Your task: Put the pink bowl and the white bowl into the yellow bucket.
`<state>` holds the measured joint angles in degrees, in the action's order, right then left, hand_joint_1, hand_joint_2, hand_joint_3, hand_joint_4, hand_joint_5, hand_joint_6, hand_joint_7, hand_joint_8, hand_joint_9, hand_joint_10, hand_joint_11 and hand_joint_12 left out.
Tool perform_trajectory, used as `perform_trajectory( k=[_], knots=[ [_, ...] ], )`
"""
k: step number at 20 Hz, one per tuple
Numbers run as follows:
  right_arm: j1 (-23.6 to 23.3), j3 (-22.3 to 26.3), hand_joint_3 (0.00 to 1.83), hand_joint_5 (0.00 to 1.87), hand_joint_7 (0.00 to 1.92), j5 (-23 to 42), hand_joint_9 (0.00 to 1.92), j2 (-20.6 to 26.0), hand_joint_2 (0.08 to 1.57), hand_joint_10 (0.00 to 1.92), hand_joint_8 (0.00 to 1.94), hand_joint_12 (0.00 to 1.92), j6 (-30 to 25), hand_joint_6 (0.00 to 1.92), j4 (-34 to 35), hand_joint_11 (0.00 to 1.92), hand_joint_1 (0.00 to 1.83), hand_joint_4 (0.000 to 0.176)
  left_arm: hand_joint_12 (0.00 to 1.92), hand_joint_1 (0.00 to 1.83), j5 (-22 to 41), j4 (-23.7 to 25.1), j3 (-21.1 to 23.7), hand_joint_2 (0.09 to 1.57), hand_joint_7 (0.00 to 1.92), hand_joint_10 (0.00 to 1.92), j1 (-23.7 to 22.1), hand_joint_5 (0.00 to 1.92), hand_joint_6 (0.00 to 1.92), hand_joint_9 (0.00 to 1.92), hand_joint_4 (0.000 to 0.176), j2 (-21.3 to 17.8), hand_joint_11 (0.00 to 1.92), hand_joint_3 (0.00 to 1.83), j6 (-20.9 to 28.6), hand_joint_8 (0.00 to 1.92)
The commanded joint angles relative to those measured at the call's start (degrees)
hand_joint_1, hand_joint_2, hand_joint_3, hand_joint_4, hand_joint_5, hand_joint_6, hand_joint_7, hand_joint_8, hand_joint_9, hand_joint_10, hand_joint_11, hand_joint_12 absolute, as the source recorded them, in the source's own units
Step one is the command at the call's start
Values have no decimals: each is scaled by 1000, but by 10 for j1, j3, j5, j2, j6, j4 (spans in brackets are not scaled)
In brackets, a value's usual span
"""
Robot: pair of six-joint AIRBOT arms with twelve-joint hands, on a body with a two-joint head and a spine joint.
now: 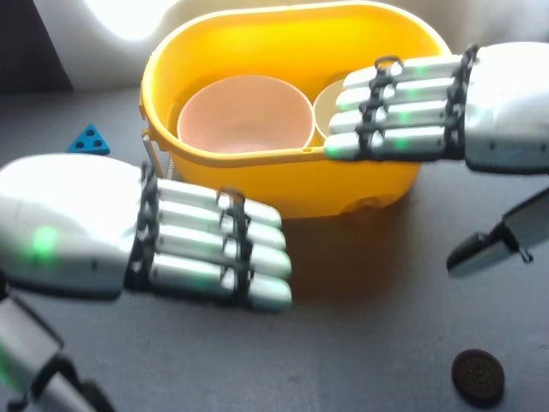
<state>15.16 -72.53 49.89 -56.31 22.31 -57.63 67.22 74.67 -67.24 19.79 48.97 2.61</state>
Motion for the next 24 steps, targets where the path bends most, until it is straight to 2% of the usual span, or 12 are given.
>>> perform_trajectory(
  k=[1,4,5,7,8,10,14,24],
  knots=[
    [-1,3,0,2,22,50,1,9,895,0,3,51,11,0,32,0,473,0,0,62,37,-36,13,1032,3,0,1,1,0,0,0,-12,0,0,-4,0],
    [6,14,0,0,1,56,0,14,867,0,0,3,25,0,26,0,468,0,0,12,22,-16,44,1021,0,0,2,0,0,0,0,-23,0,0,-13,0],
    [9,18,0,0,0,60,0,14,851,0,0,2,37,0,17,3,438,0,0,20,20,-18,33,1014,0,0,3,0,0,0,0,-19,0,0,1,0],
    [19,26,0,0,0,67,0,17,838,0,0,0,45,0,11,0,425,0,0,0,14,16,34,1007,0,0,-4,0,0,0,0,-19,0,0,5,0],
    [24,29,0,0,0,70,0,19,814,0,0,0,51,0,8,0,432,0,0,0,10,37,32,1002,0,0,-13,0,0,0,0,-18,0,0,36,0],
    [32,36,0,0,0,77,0,20,796,0,0,0,59,0,3,0,440,0,0,0,20,38,28,982,0,0,-13,0,0,0,0,-12,0,0,55,0],
    [36,48,0,0,0,86,0,23,790,0,0,0,59,0,-4,0,386,0,0,0,-2,35,33,980,0,0,-30,0,0,0,0,-7,0,0,56,0],
    [38,66,0,0,0,103,0,32,780,0,0,0,57,0,-5,0,395,0,0,0,-1,20,34,952,0,0,-30,0,0,0,0,-6,0,0,56,0]
  ],
)
